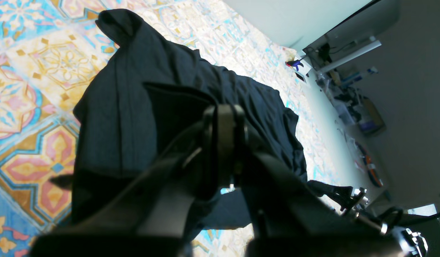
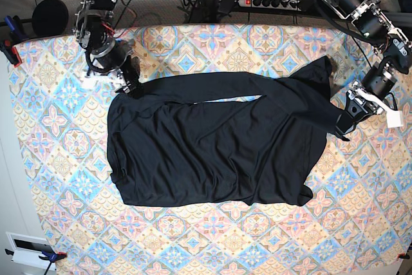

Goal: Layout the t-shirt on the table in an organized manner, then fold the t-shirt properly
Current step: 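Release the right gripper and regrasp the shirt's corner, then pull the shirt with both grippers, left gripper dragging its edge inward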

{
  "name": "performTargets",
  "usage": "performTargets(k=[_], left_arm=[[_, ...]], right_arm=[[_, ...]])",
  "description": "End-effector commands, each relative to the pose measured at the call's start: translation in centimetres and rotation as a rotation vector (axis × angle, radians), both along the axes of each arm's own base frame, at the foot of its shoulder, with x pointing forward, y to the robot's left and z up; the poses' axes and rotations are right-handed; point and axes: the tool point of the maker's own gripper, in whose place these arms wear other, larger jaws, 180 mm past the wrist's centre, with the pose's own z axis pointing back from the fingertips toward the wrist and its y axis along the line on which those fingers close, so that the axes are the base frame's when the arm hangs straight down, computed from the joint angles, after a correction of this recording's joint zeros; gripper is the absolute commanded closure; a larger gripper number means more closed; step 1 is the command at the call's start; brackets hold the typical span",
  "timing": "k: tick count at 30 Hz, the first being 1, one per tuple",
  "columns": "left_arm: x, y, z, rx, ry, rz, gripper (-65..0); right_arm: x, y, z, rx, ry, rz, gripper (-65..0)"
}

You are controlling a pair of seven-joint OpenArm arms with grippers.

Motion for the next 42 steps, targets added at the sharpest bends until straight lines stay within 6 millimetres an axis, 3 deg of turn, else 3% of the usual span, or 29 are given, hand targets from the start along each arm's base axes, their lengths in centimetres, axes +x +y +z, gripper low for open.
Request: performTargets(k=[1, 6, 10, 12, 15, 23, 26, 40, 42], left_arm=[[0.6, 0.5, 1.8, 0.006, -0.062, 0.01, 0.0], [0.6, 0.5, 1.8, 0.007, -0.063, 0.011, 0.0], [0.6, 0.5, 1.8, 0.007, -0.063, 0.011, 0.0], [0.6, 0.5, 1.8, 0.007, -0.063, 0.011, 0.0], [0.6, 0.5, 1.7, 0.008, -0.061, 0.011, 0.0], [0.6, 0.6, 1.8, 0.011, -0.062, 0.013, 0.0], [0.6, 0.6, 1.8, 0.011, -0.062, 0.013, 0.0], [0.5, 0.5, 1.8, 0.015, -0.057, 0.003, 0.0], [0.5, -0.3, 1.4, 0.019, -0.04, -0.031, 0.0]], right_arm=[[-0.3, 0.2, -0.6, 0.003, 0.028, 0.01, -34.1], [-1.6, 1.4, -2.9, 0.032, 0.097, 0.032, -34.1], [-1.4, 1.5, -2.9, 0.034, 0.096, 0.032, -34.0], [-0.2, 1.6, -2.3, 0.036, 0.071, 0.036, -32.8], [1.1, 1.6, -1.5, 0.037, 0.041, 0.039, -26.0], [1.3, 1.7, -1.1, 0.035, 0.029, 0.045, 0.0], [1.3, 1.6, -0.9, 0.029, 0.022, 0.047, 0.0], [2.1, -0.5, 4.2, -0.081, -0.087, 0.155, 0.0], [2.3, -0.8, 4.6, -0.1, -0.096, 0.165, 0.0]])
